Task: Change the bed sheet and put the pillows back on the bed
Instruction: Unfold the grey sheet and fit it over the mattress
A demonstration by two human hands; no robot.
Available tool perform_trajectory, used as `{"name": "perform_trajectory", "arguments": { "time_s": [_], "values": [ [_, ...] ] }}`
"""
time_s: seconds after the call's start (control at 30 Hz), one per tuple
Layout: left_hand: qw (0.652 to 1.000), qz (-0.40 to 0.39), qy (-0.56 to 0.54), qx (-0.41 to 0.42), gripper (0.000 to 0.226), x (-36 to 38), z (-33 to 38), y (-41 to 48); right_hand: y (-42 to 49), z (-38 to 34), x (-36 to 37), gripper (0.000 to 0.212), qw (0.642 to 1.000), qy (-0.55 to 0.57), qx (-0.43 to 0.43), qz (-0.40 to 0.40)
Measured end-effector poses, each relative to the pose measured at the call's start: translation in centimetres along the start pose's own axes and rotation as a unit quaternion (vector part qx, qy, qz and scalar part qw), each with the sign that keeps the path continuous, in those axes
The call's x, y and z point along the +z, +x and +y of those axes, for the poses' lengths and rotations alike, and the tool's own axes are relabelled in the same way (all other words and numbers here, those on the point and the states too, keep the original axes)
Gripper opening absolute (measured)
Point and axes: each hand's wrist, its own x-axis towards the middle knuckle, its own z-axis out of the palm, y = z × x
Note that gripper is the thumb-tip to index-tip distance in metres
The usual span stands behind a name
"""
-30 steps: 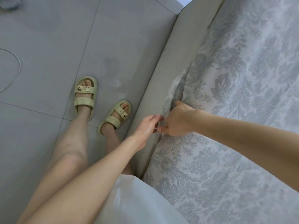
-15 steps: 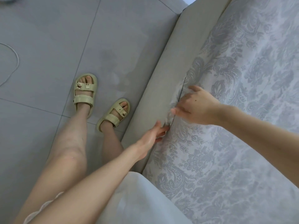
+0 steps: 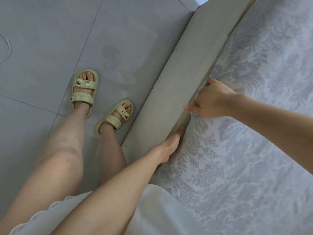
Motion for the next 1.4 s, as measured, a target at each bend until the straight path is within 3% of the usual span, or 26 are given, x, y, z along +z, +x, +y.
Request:
{"name": "perform_trajectory", "arguments": {
  "time_s": [0.1,0.2,0.3,0.5,0.63,0.7,0.87,1.03,1.2,1.3,1.4],
  "values": [
    [1.0,-0.016,0.023,0.0,0.059,-1.7,0.6,-0.8,2.5,-0.3,0.7,0.08,0.997,-0.014,0.042,-0.063],
    [0.998,0.03,0.061,0.003,0.071,-4.4,-0.2,-2.4,4.1,-0.6,1.7,0.1,0.99,-0.011,0.074,-0.12],
    [0.997,0.008,0.061,-0.051,0.071,-4.9,-3.1,-3.6,3.8,-0.6,0.5,0.091,0.987,0.009,0.076,-0.138],
    [0.994,0.025,-0.014,-0.106,0.074,-2.4,-6.9,-1.1,0.7,1.2,-0.5,0.08,0.985,0.159,0.066,0.014],
    [0.989,0.03,0.105,-0.099,0.074,-3.3,-2.8,-1.6,-0.7,4.6,-0.6,0.1,0.972,0.143,0.077,0.168],
    [0.987,0.075,0.135,-0.041,0.067,-2.8,1.0,-2.0,-1.8,6.7,-0.6,0.105,0.961,0.156,0.091,0.21],
    [0.975,0.154,0.066,0.146,0.05,-0.2,9.9,-1.4,-3.6,10.7,-1.2,0.107,0.947,0.169,0.101,0.255],
    [0.978,0.136,0.052,0.146,0.051,1.4,13.3,-0.3,-3.0,12.3,-1.5,0.061,0.968,0.138,0.099,0.185],
    [0.987,0.116,0.026,0.105,0.054,1.4,14.0,0.9,-0.6,12.9,-2.2,0.064,0.99,0.041,0.054,0.125],
    [0.994,0.06,0.007,0.087,0.053,2.4,14.3,1.3,1.0,13.2,-3.4,0.073,0.998,-0.001,0.044,0.041],
    [0.998,0.015,-0.029,0.061,0.056,4.4,15.1,2.0,1.2,13.5,-4.1,0.069,0.998,0.025,0.039,-0.05]
  ]
}}
